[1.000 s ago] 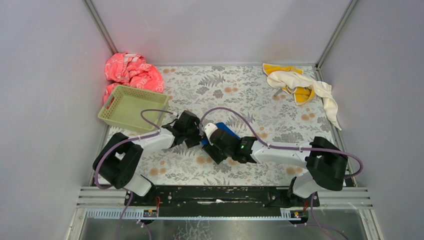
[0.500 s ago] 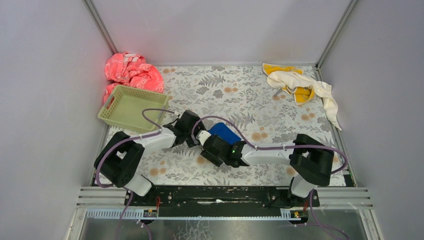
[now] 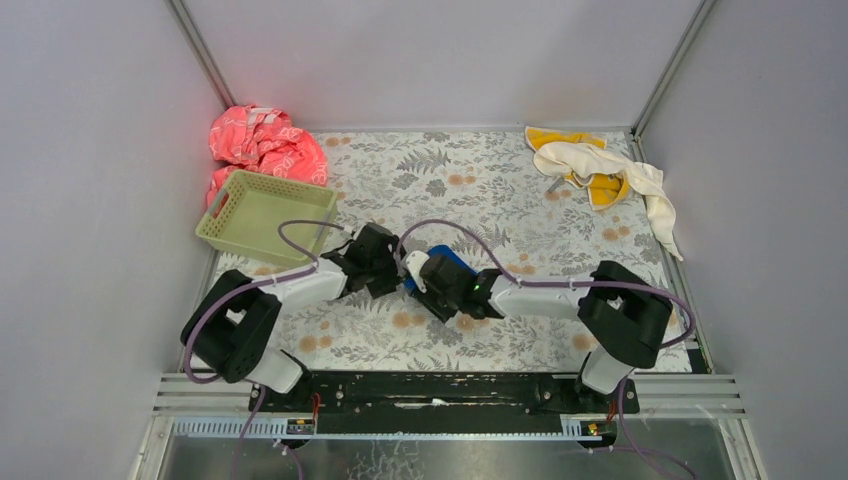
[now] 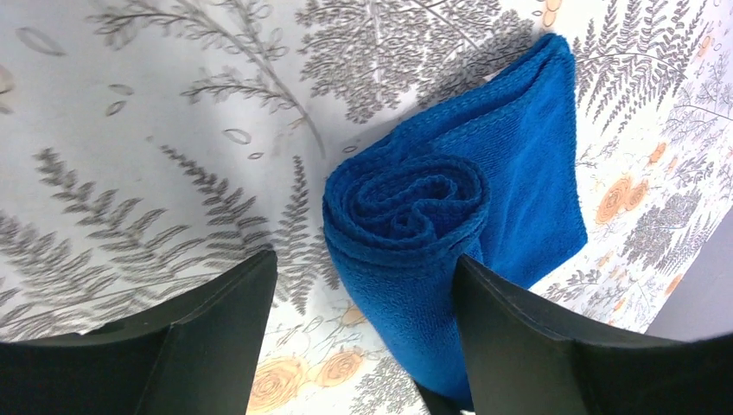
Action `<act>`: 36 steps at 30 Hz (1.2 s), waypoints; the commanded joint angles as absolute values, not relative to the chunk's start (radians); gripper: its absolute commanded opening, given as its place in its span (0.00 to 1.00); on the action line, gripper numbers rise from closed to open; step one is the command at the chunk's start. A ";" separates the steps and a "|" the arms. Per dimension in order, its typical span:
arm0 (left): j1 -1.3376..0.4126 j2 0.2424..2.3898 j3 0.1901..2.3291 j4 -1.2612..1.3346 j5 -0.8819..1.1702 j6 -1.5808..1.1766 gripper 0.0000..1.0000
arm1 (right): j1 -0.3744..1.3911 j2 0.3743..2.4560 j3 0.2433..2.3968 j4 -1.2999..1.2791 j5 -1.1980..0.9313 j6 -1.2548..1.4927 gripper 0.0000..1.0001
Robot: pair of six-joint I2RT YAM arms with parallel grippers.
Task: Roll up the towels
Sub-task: Roll the towel at the center of the board.
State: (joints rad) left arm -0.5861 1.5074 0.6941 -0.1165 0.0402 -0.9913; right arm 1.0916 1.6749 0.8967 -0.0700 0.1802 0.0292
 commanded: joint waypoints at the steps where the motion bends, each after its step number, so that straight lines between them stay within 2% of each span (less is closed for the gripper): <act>1: -0.543 1.434 0.630 -0.193 0.039 -1.002 0.74 | 0.967 1.631 0.844 -0.035 -0.234 0.078 0.28; 6: -0.507 1.313 0.599 -0.196 0.061 -1.029 0.82 | 0.853 1.657 0.838 0.000 -0.550 0.138 0.25; 11: -0.508 1.260 0.590 -0.218 0.091 -1.043 0.86 | 0.752 1.725 0.794 0.145 -0.797 0.280 0.26; 19: -0.523 1.308 0.577 -0.160 0.123 -1.054 0.83 | 0.632 1.847 0.746 0.334 -0.964 0.488 0.28; 28: -0.557 1.479 0.685 -0.107 0.116 -1.012 0.79 | 0.608 1.894 0.742 0.313 -0.922 0.498 0.33; 32: -0.563 1.532 0.683 -0.119 0.109 -1.006 0.76 | 0.608 1.825 0.747 0.210 -0.782 0.444 0.41; 36: -0.568 1.547 0.646 -0.122 0.093 -1.010 0.73 | 0.614 1.657 0.766 0.065 -0.567 0.359 0.58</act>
State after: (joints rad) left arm -0.5529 1.5047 0.6830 -0.1112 0.1188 -1.0317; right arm 0.6067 1.7977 0.7624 0.2638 -0.8417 0.4664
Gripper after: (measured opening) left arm 0.743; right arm 0.522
